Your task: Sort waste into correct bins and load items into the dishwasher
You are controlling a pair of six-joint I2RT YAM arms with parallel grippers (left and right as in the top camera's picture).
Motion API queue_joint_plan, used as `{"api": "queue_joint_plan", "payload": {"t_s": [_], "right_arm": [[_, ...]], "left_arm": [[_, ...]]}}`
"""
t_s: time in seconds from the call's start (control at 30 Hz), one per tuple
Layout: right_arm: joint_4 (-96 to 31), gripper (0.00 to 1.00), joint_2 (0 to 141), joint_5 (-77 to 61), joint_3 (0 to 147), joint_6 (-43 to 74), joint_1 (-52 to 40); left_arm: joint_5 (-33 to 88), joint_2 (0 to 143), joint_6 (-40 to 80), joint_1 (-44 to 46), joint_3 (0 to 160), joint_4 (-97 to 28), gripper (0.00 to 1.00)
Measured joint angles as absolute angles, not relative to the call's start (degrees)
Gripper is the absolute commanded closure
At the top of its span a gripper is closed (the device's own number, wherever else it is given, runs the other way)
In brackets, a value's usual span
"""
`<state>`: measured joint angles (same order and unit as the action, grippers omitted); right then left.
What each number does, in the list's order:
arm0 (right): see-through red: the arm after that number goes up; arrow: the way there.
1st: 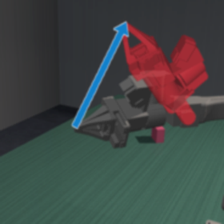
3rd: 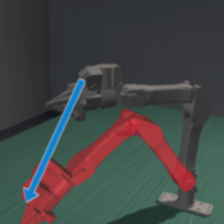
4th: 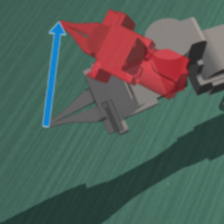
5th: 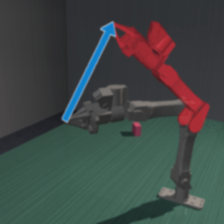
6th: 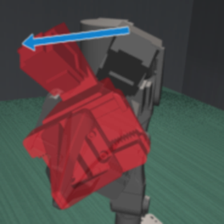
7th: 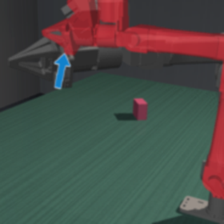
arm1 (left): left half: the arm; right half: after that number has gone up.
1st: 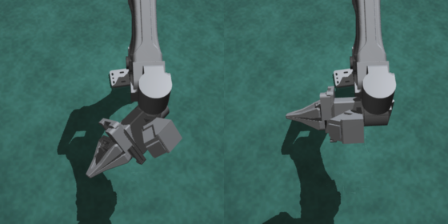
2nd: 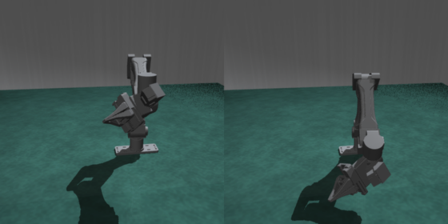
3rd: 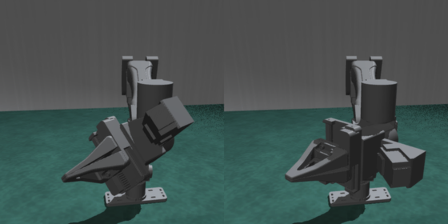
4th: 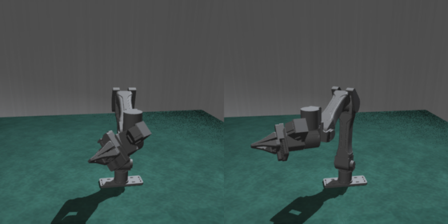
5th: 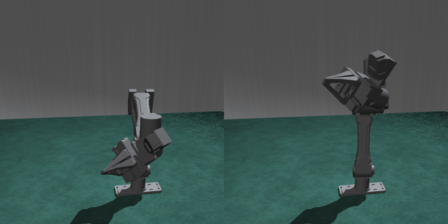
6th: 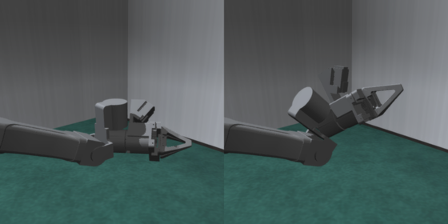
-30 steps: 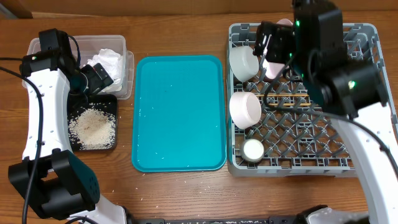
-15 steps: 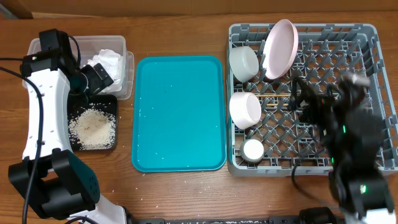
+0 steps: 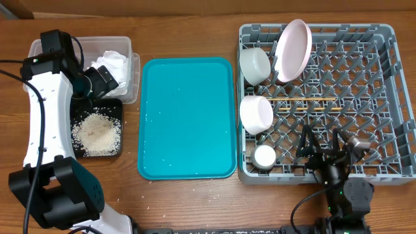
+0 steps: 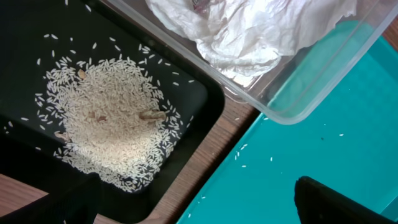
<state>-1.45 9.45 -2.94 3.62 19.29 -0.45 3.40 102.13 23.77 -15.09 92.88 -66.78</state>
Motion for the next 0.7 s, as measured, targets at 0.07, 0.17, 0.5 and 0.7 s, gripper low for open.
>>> {"api": "queue_joint_plan", "payload": {"t_s": [0.07, 0.17, 0.5, 0.7], "right_arm": [[-2.5, 0.0, 6.7, -2.9, 1.6, 19.3, -0.4], [-5.0, 0.0, 3.5, -3.0, 1.1, 19.3, -0.4], [-4.8, 0.0, 0.7, -3.0, 1.1, 19.3, -0.4], [-4.8, 0.0, 0.7, -2.9, 1.1, 19.3, -0.4]], "left_arm": [[3.4, 102.1, 23.8, -15.1, 92.9, -66.8, 0.0], [3.4, 102.1, 23.8, -15.1, 92.9, -66.8, 0.0], [3.4, 102.1, 23.8, -15.1, 92.9, -66.8, 0.0], [3.4, 102.1, 23.8, -15.1, 92.9, -66.8, 0.0]]}}
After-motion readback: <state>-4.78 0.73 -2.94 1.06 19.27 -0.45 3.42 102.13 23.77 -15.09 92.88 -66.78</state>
